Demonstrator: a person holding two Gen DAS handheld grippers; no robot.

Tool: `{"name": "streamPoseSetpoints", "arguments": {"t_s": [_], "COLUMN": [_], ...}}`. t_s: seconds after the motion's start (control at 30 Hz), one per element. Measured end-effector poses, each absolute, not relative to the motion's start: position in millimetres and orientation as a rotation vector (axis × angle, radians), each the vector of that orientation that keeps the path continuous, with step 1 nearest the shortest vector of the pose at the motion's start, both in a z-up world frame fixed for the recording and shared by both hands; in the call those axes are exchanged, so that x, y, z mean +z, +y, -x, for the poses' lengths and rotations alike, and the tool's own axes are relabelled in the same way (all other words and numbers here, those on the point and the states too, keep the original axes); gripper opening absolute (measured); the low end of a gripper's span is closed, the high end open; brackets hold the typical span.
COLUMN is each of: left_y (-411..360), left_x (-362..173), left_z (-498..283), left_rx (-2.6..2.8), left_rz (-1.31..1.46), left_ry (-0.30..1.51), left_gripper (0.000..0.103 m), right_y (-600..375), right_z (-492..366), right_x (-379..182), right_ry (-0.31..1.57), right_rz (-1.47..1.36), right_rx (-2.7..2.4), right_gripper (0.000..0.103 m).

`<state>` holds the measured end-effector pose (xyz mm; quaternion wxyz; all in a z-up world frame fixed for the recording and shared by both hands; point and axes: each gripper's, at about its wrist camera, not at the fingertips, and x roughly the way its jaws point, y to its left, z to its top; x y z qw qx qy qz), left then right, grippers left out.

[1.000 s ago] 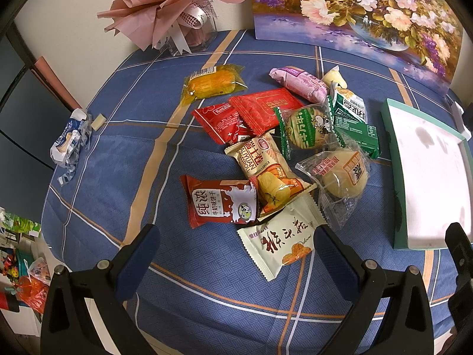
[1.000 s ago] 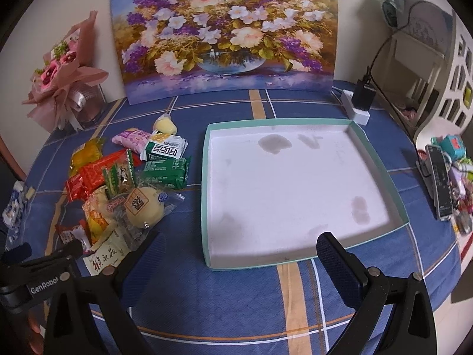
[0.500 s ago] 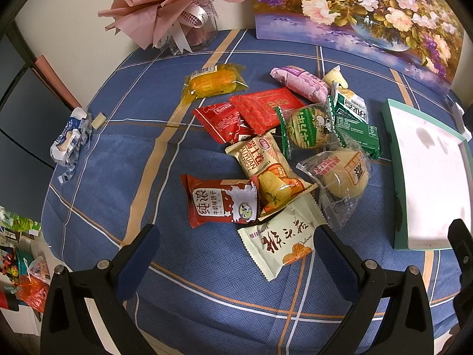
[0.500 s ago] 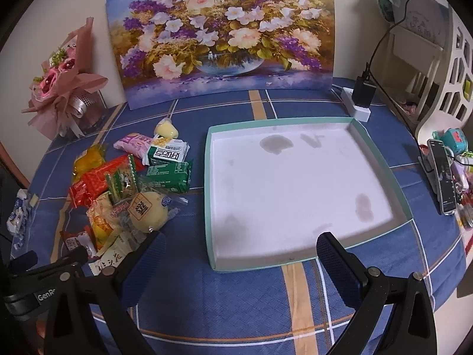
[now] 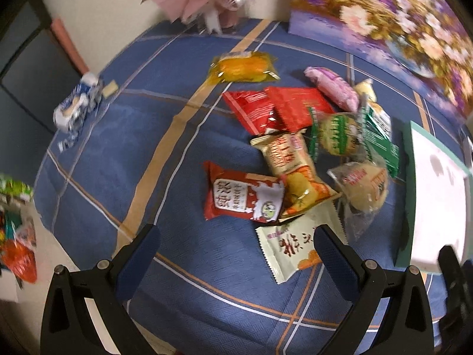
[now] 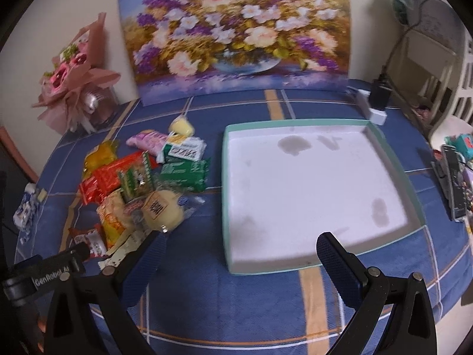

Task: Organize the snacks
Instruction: 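Grasp the cream biscuit packet with the right tool while the left grasps the milk biscuit packet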

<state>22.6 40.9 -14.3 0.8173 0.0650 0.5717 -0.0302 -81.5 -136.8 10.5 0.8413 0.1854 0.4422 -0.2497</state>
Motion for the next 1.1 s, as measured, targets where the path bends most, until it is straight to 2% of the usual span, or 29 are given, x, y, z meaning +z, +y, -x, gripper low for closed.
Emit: {"name": "streamPoseSetpoints", "arguments": {"t_s": [0.47,1.1], "left_y": [74,51], "left_x": [-44,-67], "left_z": [-55,-89], "left_rx": [-0.033,-0.152], "left_rz": [0.039,-0.059], "left_ry": [1.337,1.356], "left_gripper": [0.103,0.102], "right_y": [-84,-28], "right_z": [29,-8], "right_x": [-35,-82], "right_ry": [1.100,1.276], "right_rz": [-0.380,-0.244], "right_rx": [-0.342,-0.171], "right_gripper": [0.103,0.103]}}
